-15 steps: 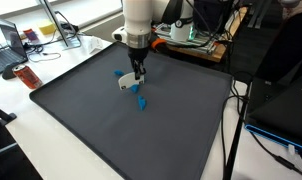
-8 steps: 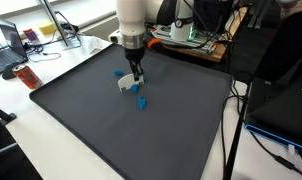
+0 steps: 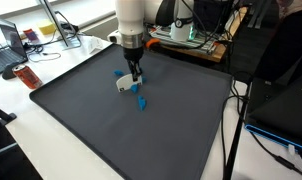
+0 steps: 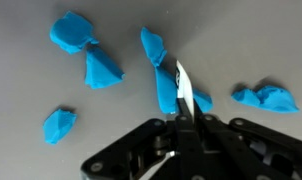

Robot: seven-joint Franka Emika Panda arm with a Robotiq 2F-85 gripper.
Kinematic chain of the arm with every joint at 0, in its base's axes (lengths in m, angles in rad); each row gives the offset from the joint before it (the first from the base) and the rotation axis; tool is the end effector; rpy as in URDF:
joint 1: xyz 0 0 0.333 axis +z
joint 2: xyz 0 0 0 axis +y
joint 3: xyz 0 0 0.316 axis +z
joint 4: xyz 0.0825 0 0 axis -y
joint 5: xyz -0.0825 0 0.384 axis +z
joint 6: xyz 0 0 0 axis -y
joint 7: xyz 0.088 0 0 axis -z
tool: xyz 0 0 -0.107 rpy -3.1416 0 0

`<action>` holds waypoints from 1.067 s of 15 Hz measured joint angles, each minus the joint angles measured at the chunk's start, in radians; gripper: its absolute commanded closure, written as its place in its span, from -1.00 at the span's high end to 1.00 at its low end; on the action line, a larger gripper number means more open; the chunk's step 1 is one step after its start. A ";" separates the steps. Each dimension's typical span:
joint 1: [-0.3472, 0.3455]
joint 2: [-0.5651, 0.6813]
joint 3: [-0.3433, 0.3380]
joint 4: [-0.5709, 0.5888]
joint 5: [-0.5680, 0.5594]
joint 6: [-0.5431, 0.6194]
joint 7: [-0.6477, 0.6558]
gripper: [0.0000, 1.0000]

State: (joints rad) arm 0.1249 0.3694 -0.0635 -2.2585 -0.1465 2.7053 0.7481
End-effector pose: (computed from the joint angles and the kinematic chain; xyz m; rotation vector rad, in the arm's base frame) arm 0.5460 0.0380 0.2042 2.9686 -0.8393 0.1633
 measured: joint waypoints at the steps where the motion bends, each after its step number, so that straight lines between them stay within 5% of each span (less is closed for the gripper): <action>1: 0.004 0.000 -0.007 -0.006 -0.001 0.019 -0.001 -0.98; 16: 0.080 0.028 -0.201 -0.008 -0.005 0.239 -0.053 -0.98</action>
State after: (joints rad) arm 0.2050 0.3974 -0.2641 -2.2669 -0.1515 2.9441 0.6949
